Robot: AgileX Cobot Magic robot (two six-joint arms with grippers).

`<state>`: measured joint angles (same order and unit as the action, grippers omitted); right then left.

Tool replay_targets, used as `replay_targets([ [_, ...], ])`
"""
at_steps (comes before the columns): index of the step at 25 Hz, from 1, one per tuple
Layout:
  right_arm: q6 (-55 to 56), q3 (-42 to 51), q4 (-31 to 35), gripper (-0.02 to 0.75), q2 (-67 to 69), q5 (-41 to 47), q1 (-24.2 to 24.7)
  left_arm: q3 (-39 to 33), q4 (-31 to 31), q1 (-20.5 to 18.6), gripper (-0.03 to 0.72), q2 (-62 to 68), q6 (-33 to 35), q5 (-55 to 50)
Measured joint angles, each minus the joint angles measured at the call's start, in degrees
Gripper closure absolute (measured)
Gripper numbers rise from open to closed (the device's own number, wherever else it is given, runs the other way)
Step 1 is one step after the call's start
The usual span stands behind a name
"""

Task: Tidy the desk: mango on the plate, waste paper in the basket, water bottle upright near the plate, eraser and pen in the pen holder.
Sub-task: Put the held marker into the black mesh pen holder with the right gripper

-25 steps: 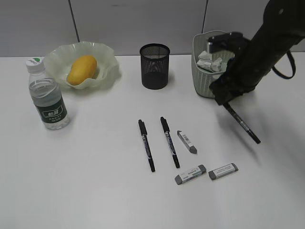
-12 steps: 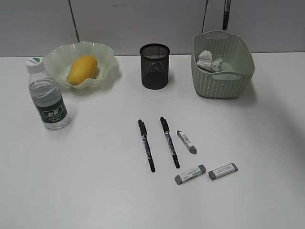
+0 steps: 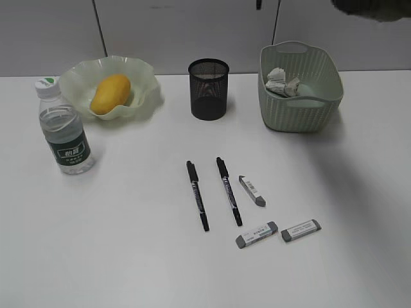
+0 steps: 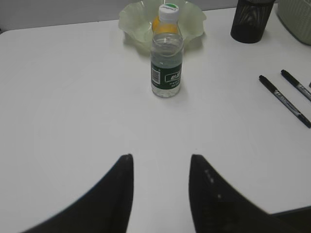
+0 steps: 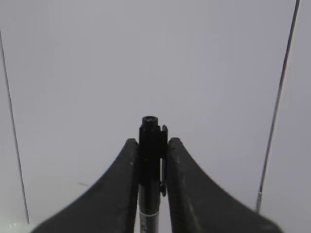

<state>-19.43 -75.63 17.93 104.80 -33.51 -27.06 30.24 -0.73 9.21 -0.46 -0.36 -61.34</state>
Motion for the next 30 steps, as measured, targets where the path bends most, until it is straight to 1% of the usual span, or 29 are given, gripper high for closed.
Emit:
replay_targets([
  [4,12.2,-0.1,-9.2,0.594,5.2,-11.0,-0.1,0.0,0.0,0.0,0.405,0.0,0.0,0.0],
  [6,14.9,-0.8,-11.7,0.594,8.5,-14.2,-0.1,0.0,0.0,0.0,0.407,0.0,0.0,0.0],
  [8,16.2,-2.9,-13.9,0.594,11.7,-15.3,-0.1,0.0,0.0,0.0,0.407,0.0,0.0,0.0],
  [12,16.7,-7.9,-14.9,0.594,18.0,-15.2,-0.1,0.0,0.0,0.0,0.408,0.0,0.0,0.0],
  [18,16.8,-13.1,-15.2,0.594,23.8,-11.0,-0.1,0.0,0.0,0.0,0.413,0.0,0.0,0.0],
  [26,17.0,-14.0,-15.4,0.594,28.3,-8.7,-0.1,0.0,0.0,0.0,0.426,0.0,0.0,0.0],
  [30,17.0,-14.0,-15.6,0.594,28.7,-5.6,-0.1,0.0,0.0,0.0,0.428,0.0,0.0,0.0],
])
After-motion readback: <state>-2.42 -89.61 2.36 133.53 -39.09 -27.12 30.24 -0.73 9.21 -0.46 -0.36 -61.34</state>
